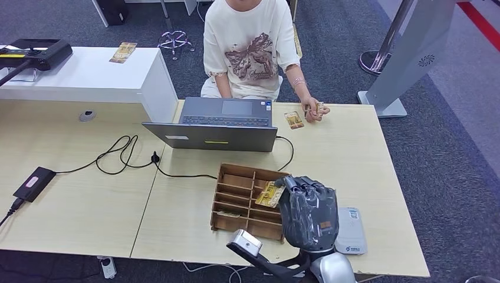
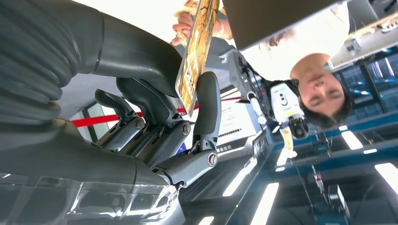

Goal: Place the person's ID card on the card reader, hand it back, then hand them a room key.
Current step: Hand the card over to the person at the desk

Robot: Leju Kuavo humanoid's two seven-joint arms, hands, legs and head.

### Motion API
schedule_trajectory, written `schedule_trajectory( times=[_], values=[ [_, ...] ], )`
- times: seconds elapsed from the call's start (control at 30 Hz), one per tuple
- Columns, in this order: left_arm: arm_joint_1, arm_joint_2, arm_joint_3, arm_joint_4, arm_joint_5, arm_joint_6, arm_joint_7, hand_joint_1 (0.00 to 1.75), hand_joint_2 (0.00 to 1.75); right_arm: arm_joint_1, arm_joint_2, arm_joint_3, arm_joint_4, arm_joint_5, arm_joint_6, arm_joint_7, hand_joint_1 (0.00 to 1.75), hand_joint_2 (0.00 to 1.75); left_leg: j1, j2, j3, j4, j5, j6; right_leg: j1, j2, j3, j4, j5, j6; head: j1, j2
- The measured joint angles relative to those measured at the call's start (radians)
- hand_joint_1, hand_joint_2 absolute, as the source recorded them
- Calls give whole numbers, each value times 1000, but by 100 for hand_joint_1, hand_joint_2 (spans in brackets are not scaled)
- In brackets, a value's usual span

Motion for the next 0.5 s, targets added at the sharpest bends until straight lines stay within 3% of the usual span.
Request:
schedule_trajectory(
  times=[0.5],
  values=[
    [2,7,-20,0,-27,-16,-4,0,0,-39,-16,41,-45,57,-39,32,175,175,0,0,0,0,0,0,0,0,0,0,0,0,0,0]
  ],
)
